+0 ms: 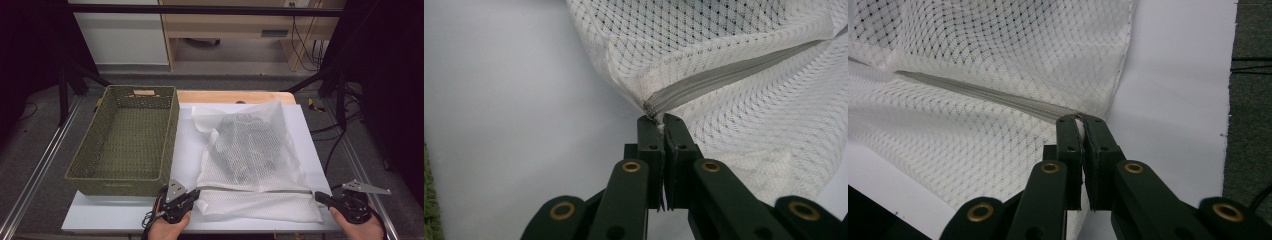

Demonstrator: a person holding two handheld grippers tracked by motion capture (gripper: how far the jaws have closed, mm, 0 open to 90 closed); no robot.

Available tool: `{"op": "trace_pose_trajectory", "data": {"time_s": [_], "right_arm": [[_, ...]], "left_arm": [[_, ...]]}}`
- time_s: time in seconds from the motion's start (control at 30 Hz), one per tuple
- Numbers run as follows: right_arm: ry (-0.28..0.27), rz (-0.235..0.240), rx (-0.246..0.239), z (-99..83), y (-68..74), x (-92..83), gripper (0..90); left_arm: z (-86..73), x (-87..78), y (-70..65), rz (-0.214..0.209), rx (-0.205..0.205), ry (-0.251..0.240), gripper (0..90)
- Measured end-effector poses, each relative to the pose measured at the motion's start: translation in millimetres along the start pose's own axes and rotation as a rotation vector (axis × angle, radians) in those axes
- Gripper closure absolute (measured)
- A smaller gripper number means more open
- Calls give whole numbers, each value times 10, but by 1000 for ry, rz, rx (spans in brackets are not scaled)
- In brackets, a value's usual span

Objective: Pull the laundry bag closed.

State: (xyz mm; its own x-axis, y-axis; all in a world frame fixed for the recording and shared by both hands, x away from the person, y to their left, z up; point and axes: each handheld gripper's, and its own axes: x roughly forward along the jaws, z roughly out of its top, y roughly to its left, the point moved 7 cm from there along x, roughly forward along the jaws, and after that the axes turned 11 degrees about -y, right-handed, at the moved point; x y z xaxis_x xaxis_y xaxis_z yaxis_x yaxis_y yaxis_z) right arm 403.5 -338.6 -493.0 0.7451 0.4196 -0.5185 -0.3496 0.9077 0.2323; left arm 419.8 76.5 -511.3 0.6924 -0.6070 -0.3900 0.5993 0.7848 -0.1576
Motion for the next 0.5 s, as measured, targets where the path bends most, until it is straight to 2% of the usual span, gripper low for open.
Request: {"op": "trace_pose_trajectory", "data": {"time_s": [0.43, 0.5], "right_arm": [[7, -13, 11, -24, -19, 12, 868], [4, -11, 1, -23, -30, 17, 868]], "left_arm": [[-25, 15, 21, 4, 1, 11, 878], [-30, 15, 23, 5, 0, 11, 876]]}}
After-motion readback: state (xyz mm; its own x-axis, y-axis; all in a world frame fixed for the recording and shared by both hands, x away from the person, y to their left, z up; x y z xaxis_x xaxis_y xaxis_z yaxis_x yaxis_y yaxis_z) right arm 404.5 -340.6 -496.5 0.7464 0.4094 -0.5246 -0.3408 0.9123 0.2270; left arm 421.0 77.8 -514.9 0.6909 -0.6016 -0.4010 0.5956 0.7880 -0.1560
